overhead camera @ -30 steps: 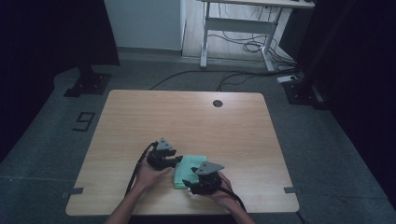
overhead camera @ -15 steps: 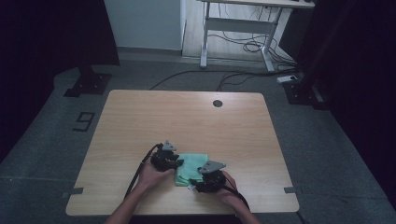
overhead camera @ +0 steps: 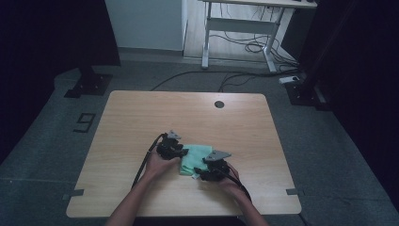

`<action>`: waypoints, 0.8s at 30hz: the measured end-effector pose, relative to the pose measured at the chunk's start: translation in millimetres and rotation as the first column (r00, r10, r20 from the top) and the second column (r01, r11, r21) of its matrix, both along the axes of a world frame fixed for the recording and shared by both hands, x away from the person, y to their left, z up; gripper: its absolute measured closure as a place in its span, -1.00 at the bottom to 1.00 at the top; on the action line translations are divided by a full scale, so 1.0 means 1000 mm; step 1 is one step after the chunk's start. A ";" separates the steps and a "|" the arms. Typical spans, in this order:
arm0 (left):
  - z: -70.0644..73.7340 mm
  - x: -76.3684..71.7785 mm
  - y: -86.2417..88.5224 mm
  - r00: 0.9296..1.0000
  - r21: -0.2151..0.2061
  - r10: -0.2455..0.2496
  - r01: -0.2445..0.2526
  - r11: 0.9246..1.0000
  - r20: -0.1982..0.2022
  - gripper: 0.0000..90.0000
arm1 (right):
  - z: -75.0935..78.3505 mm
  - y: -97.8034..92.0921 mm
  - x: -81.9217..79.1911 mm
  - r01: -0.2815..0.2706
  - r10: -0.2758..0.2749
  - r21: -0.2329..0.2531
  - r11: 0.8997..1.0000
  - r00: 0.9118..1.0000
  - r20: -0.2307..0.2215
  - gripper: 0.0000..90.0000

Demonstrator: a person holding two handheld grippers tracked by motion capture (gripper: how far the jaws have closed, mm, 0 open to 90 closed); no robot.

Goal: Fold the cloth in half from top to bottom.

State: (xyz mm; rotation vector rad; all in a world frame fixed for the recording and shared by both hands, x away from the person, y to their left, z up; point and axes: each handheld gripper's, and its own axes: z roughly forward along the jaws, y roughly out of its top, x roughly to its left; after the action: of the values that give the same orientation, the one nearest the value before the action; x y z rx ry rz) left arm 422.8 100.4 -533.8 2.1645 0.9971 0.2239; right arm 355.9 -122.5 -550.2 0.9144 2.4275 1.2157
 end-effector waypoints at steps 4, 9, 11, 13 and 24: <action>0.000 0.000 -0.001 1.000 0.002 0.002 -0.002 1.000 0.002 0.35 | 0.000 0.000 0.000 0.003 -0.003 0.003 1.000 1.000 -0.002 -0.05; 0.009 -0.005 0.003 1.000 -0.017 0.000 0.000 1.000 0.028 0.32 | 0.004 -0.003 -0.002 0.004 -0.004 0.038 0.999 1.000 0.010 -0.07; 0.016 -0.010 0.005 0.999 -0.028 0.002 -0.001 1.000 0.046 0.31 | 0.010 -0.006 -0.005 0.006 -0.008 0.072 0.997 1.000 0.026 -0.07; 0.024 -0.017 0.008 0.998 -0.037 0.000 0.002 0.999 0.070 0.30 | 0.015 -0.010 -0.006 0.006 -0.010 0.092 0.996 0.999 0.036 -0.07; 0.036 -0.067 0.027 0.991 -0.076 0.012 -0.002 0.997 0.134 0.18 | 0.027 -0.037 -0.023 0.036 -0.047 0.158 0.987 0.997 0.068 -0.11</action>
State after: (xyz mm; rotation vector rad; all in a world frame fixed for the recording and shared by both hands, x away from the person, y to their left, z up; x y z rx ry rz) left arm 356.2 127.7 -497.5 2.0488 0.9226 0.3256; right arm 333.0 -159.6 -522.9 0.9426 2.2719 1.4159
